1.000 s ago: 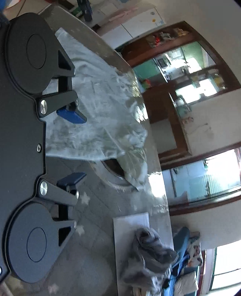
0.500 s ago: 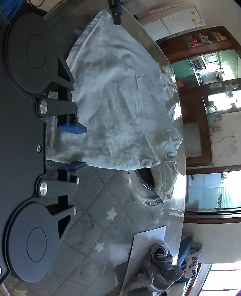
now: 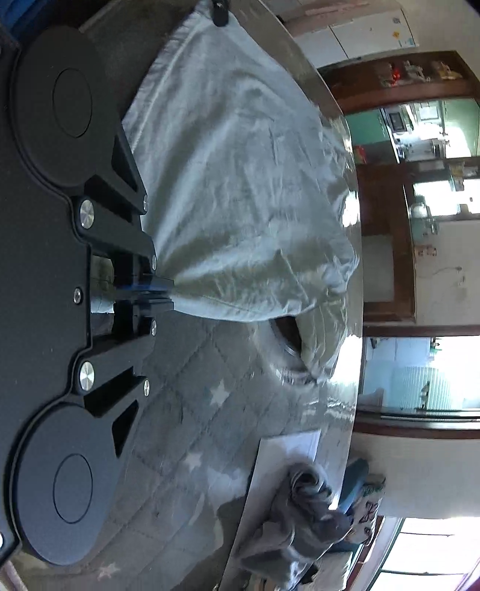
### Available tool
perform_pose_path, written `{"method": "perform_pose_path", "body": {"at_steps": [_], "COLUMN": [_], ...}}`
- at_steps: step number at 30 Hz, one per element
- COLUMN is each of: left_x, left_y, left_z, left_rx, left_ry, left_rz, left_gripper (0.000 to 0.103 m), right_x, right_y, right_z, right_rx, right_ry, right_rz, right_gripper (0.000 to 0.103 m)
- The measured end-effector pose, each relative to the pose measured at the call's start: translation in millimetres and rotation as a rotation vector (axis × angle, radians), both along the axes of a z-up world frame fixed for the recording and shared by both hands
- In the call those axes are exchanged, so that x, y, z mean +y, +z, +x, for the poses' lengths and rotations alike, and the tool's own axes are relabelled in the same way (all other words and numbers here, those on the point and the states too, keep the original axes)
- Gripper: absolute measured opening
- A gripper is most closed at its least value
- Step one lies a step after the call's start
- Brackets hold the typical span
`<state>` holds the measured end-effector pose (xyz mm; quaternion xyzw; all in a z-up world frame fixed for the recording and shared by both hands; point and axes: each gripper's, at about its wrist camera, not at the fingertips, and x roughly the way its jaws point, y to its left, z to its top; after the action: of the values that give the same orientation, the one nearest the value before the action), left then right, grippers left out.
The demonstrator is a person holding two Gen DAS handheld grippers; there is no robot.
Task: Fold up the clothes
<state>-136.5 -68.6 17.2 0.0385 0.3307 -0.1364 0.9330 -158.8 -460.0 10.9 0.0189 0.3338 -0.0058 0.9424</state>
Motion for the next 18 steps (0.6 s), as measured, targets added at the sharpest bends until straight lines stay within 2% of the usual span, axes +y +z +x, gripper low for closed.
{"method": "perform_pose_path", "body": {"at_steps": [10,13,14,15,17,18], "left_x": [-9.5,-7.4,-4.8,-1.9,3.8,6.4], "left_y": [4.3,12.8,19.9,27.2,41.8,49.4], "left_z": [-35.9,-43.5,-44.9,-46.2,-48.9,-49.7], "left_rx": [0.04,0.031,0.014,-0.003,-0.037,-0.062], "left_ry": [-0.046,-0.053,-0.052,-0.05,-0.046,-0.036], "left_rz": [0.007,0.031,0.021,0.009,-0.015,-0.024], "left_gripper": [0.006,0.01,0.019,0.044,0.07,0.075], "right_x": [-20.3,-22.5,-23.2,-23.8,-26.4,-27.3], "right_y": [1.5,3.9,5.6,8.1,16.0,20.3], "right_z": [-25.5,-31.3,-32.4,-33.1,-32.3,-31.5], "right_rx": [0.024,0.03,0.028,0.024,0.008,0.0], "right_ry": [-0.008,-0.004,-0.005,-0.006,-0.005,-0.001], "right_rz": [-0.003,0.008,0.011,0.014,0.019,0.022], "right_gripper": [0.004,0.004,0.006,0.006,0.009,0.01]}}
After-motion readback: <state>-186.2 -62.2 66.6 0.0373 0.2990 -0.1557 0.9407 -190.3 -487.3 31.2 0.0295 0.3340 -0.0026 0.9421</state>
